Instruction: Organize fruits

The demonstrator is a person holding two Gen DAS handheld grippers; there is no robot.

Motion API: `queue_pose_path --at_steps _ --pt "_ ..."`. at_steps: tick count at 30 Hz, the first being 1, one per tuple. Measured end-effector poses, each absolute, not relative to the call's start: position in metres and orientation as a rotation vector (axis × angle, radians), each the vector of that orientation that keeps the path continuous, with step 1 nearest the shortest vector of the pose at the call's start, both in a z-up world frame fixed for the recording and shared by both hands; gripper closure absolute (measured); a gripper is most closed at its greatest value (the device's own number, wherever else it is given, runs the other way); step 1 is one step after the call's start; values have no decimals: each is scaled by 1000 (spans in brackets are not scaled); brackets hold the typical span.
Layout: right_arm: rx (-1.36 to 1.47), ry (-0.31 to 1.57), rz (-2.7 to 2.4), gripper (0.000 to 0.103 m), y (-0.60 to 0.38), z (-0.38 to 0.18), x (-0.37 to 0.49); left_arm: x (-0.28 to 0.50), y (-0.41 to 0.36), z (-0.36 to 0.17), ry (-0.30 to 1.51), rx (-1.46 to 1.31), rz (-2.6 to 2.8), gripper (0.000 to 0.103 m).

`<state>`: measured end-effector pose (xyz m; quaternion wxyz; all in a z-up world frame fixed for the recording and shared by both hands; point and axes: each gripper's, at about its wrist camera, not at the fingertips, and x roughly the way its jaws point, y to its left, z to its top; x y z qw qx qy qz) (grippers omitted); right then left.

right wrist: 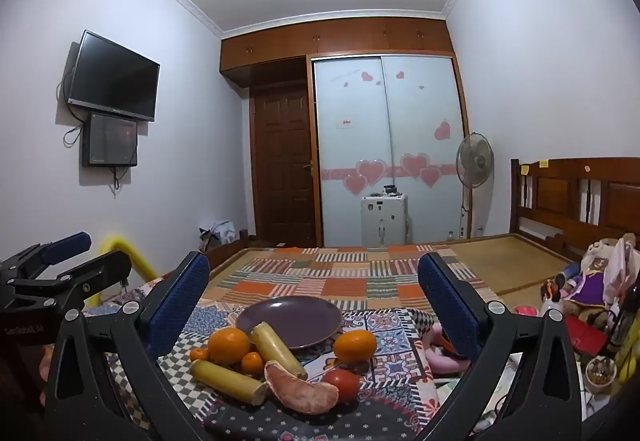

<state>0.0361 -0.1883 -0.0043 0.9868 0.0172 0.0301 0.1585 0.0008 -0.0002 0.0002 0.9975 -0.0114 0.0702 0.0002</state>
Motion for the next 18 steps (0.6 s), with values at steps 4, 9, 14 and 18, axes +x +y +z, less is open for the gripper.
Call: queue_pose_path --at_steps 4,9,14,18 --pt "26 64 322 0 -188 -4 36 1 -3 -1 137 -18 0 0" --pt "32 62 321 0 -189 -4 34 0 -6 -1 130 -18 -2 0" --pt "33 63 328 0 -188 -3 36 0 -7 -1 125 -27 -6 0" --pt "36 63 334 0 -187 -4 37 3 -6 -1 123 -31 -1 0"
